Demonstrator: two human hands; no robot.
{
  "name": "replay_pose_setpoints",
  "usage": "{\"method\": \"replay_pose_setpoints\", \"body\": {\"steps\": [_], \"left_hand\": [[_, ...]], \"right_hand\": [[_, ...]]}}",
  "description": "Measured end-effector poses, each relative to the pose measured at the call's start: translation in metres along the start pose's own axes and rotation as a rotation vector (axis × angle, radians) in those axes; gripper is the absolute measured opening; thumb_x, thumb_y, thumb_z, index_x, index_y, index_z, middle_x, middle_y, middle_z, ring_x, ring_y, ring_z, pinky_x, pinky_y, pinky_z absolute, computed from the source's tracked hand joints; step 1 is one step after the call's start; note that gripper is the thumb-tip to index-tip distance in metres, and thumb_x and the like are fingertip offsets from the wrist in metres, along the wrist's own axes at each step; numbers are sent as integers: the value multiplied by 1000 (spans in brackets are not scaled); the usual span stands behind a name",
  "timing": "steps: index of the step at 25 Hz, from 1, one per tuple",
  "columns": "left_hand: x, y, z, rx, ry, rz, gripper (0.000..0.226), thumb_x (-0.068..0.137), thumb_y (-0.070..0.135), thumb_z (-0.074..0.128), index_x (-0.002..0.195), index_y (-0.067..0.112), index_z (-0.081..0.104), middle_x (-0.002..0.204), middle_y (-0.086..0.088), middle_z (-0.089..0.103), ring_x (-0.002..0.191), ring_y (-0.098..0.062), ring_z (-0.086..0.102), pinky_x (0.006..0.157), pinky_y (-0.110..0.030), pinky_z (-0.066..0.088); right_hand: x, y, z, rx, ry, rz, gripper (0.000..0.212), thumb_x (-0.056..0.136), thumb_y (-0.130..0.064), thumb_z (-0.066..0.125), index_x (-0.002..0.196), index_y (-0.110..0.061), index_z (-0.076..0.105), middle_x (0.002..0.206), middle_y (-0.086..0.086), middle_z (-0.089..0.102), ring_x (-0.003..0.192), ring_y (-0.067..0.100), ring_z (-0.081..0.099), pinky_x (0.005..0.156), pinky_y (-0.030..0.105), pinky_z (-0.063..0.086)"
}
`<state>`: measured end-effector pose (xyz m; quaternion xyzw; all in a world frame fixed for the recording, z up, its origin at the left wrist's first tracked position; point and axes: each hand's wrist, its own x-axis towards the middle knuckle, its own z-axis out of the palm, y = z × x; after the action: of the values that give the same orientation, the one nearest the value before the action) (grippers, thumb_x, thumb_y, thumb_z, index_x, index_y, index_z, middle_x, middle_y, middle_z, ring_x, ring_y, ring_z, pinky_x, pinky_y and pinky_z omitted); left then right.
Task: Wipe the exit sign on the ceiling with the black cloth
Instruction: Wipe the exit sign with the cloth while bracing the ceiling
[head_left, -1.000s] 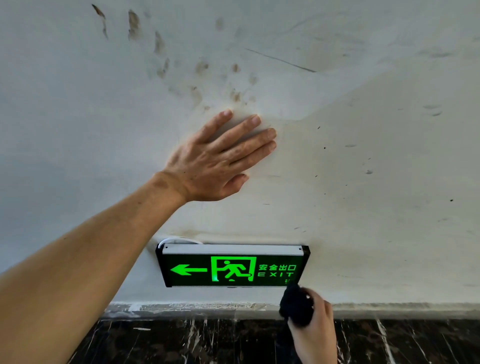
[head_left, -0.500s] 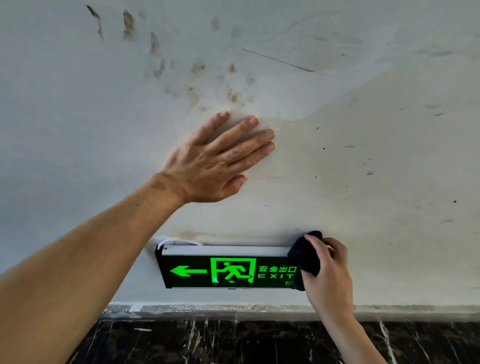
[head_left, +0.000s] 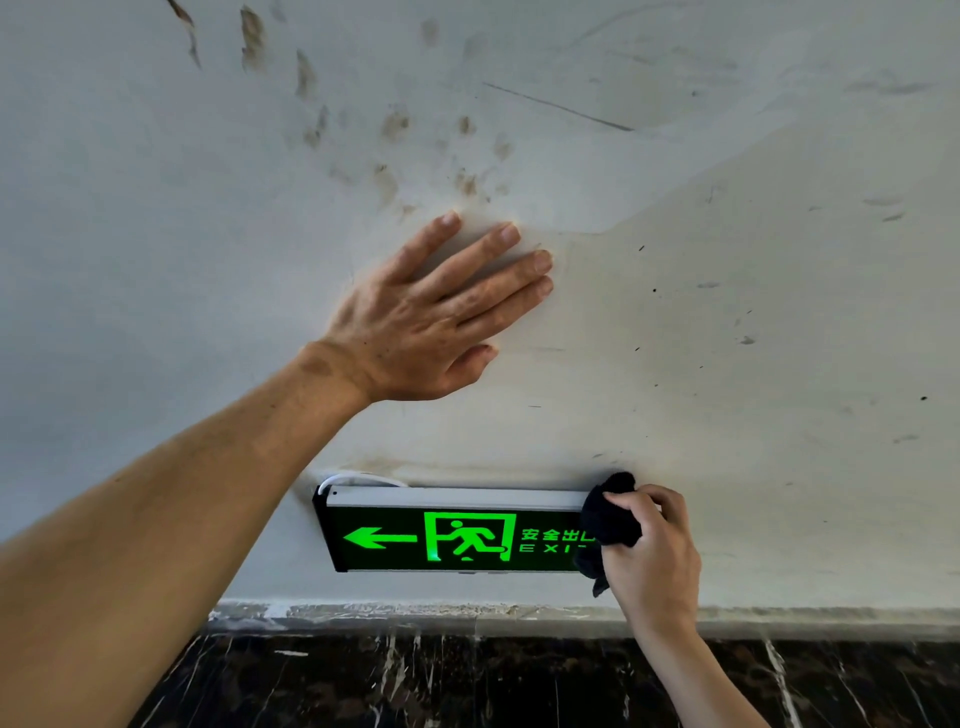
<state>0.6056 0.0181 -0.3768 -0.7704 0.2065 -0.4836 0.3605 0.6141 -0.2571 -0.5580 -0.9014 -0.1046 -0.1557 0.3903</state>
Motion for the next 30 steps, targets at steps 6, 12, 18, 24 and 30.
{"method": "replay_pose_setpoints", "body": {"steps": [6, 12, 18, 24, 30], "left_hand": [[0, 1, 0, -5, 4, -8, 70, 92, 38, 49, 157, 17, 32, 161, -1, 28, 148, -28, 25, 124, -49, 2], [0, 1, 1, -4, 8, -11, 70, 92, 37, 48, 156, 17, 31, 160, -1, 28, 147, -29, 25, 124, -49, 2], [0, 2, 3, -6, 19, -14, 71, 91, 38, 52, 155, 16, 34, 159, -2, 30, 146, -29, 28, 123, -51, 5], [-1, 1, 4, -5, 14, -17, 71, 91, 38, 51, 156, 16, 32, 159, -2, 30, 147, -30, 26, 124, -51, 3], [0, 2, 3, 17, 11, -12, 73, 90, 40, 53, 156, 16, 33, 159, -1, 30, 146, -30, 26, 123, -50, 4]], "right_hand": [[-15, 16, -1, 268, 57, 294, 48, 68, 8, 66, 81, -37, 58, 104, -7, 52, 76, 6, 57, 62, 22, 45], [-10, 16, 11, 440, -3, 427, 59, 75, 2, 59, 108, -45, 50, 95, -19, 61, 85, 10, 57, 74, 35, 44], [-20, 40, 25, 340, -215, 541, 57, 77, 6, 53, 103, -45, 51, 86, -11, 62, 76, 15, 56, 66, 39, 47], [-25, 59, 42, 206, -321, 551, 46, 76, 4, 51, 100, -36, 51, 77, -5, 62, 71, 18, 56, 65, 41, 49], [-24, 79, 33, -10, -612, 628, 35, 74, -1, 52, 99, -25, 60, 83, 4, 66, 75, 25, 61, 63, 34, 48]]}}
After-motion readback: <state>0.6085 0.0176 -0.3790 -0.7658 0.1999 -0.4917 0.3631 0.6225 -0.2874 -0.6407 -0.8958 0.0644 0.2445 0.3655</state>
